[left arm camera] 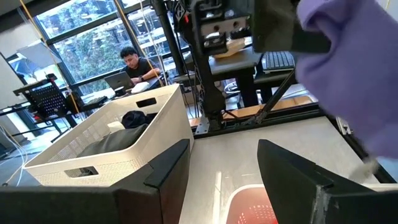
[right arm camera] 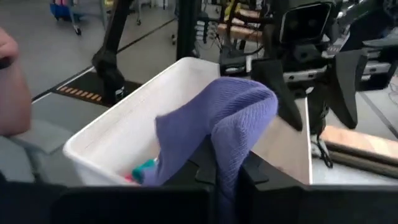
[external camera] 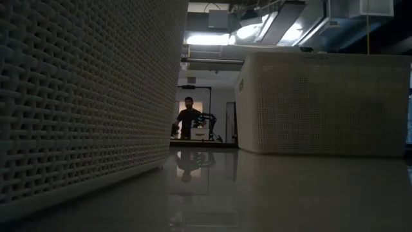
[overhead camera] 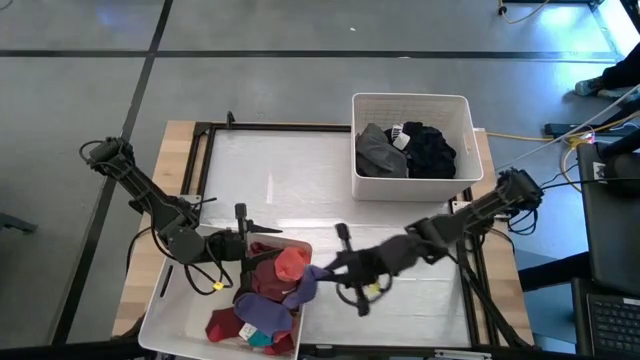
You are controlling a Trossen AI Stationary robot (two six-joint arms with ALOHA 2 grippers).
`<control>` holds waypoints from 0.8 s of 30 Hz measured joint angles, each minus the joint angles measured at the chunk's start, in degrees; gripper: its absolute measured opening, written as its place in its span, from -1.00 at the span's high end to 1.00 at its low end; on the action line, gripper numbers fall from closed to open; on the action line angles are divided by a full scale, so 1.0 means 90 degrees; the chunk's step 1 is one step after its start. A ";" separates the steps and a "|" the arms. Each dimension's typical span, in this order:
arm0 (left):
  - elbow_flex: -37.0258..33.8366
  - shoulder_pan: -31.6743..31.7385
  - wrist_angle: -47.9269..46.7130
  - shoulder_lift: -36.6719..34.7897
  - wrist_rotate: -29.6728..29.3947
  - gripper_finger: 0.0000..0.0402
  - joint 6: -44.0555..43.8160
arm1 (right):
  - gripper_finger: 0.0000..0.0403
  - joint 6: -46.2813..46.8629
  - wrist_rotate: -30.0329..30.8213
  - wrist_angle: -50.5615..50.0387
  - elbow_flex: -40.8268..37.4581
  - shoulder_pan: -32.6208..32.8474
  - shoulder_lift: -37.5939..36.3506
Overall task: Sort clothes
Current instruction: Put the purple sock into the top white bin
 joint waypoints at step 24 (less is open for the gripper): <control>-0.0001 0.0000 -0.0025 -0.0002 0.0000 0.10 0.0049 | 0.92 -0.0600 -0.0948 0.2593 -0.0007 -0.0670 0.1889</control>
